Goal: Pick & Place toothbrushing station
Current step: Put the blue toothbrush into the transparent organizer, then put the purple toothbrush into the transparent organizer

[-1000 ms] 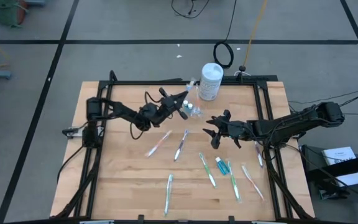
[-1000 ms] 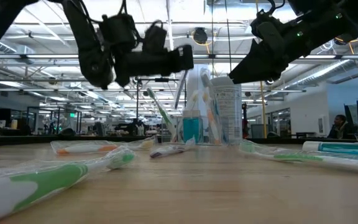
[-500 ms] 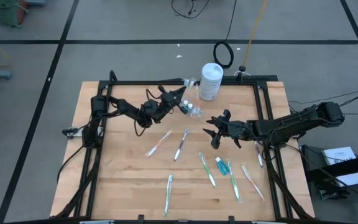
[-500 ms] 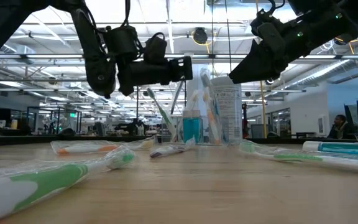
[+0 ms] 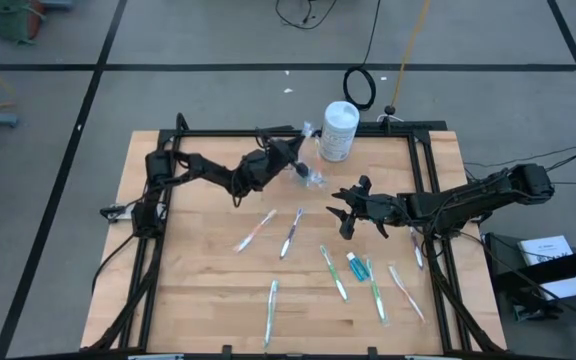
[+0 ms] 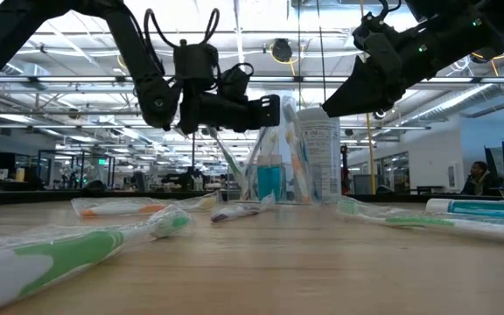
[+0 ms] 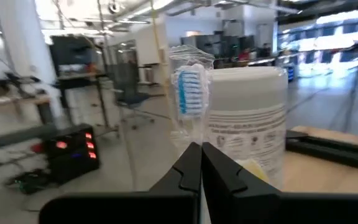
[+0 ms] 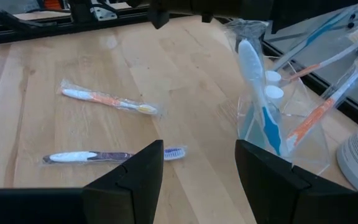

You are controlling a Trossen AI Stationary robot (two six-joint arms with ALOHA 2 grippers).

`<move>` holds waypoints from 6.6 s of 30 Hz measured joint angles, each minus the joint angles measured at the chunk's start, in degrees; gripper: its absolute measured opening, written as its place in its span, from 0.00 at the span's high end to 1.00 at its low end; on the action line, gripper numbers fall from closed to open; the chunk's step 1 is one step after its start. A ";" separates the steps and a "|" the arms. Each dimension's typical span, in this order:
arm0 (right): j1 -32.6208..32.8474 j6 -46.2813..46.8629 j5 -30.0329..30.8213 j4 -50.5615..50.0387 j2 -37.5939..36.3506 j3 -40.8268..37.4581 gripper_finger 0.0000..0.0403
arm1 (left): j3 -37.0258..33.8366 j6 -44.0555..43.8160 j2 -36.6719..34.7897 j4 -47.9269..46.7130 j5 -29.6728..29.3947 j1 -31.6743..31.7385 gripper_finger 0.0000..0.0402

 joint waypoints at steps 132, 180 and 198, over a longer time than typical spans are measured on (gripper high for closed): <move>-26.65 31.68 -24.33 -77.47 11.82 4.17 0.72 | 0.11 -1.94 -35.50 -59.99 5.87 -3.86 0.56; -20.13 -5.57 -22.41 17.70 5.47 9.42 0.88 | 0.07 6.72 -39.34 -73.16 -0.69 -3.92 0.56; -23.00 -15.88 -0.57 19.65 8.40 9.46 0.88 | 0.07 5.30 -39.32 -75.26 -0.49 -3.92 0.56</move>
